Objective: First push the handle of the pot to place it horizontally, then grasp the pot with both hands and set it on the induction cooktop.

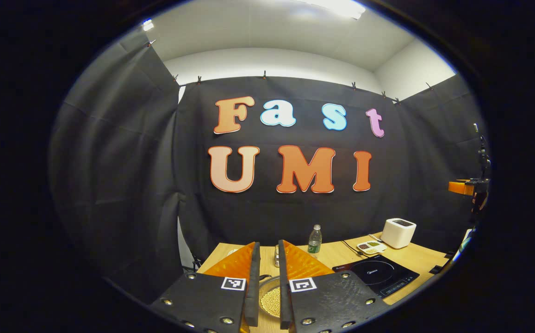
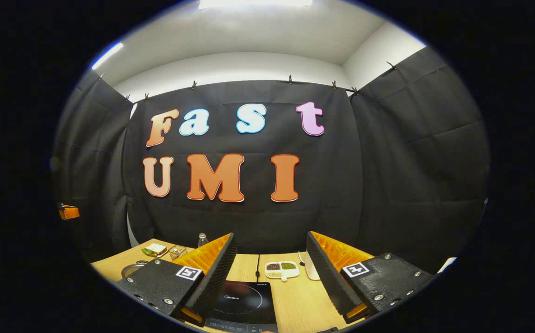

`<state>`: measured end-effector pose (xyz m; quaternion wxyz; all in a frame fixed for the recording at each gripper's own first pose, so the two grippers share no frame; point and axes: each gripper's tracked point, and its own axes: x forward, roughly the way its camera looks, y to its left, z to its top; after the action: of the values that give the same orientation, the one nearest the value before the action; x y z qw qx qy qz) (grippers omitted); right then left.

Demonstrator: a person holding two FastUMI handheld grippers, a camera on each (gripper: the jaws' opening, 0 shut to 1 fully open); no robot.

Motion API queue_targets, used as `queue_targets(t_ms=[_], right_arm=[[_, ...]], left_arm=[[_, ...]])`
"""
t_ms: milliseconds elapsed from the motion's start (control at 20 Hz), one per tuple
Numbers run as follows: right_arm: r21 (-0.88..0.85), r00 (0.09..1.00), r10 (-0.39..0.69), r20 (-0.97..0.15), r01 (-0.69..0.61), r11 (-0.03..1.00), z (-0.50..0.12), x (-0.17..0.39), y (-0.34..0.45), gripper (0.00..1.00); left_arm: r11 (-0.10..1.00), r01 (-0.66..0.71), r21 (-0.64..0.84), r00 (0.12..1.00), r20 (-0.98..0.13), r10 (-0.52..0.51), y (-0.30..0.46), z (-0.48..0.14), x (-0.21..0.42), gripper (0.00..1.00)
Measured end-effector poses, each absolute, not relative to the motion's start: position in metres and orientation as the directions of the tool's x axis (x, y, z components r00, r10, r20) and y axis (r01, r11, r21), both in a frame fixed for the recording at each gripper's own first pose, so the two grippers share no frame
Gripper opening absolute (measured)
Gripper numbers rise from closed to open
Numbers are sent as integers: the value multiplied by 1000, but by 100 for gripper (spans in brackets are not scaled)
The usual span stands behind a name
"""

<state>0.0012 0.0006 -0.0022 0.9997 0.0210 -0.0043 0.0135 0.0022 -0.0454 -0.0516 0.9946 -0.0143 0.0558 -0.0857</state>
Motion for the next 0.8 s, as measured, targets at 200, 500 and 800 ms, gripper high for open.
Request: queue_targets(t_ms=[200,500,800], right_arm=[[41,1000,24,4,-24,999,-4,4,0,95],[57,1000,26,2,-26,998,-6,4,-1,95],[50,999,37,-4,-37,998,-10,2,1,95]], left_arm=[[980,194,-36,960,-198,-197,-56,-93,2,3],[959,276,-70,887,-365,-282,-96,-166,-12,4],[926,349,-142,758,-539,-368,-135,-248,-41,4]])
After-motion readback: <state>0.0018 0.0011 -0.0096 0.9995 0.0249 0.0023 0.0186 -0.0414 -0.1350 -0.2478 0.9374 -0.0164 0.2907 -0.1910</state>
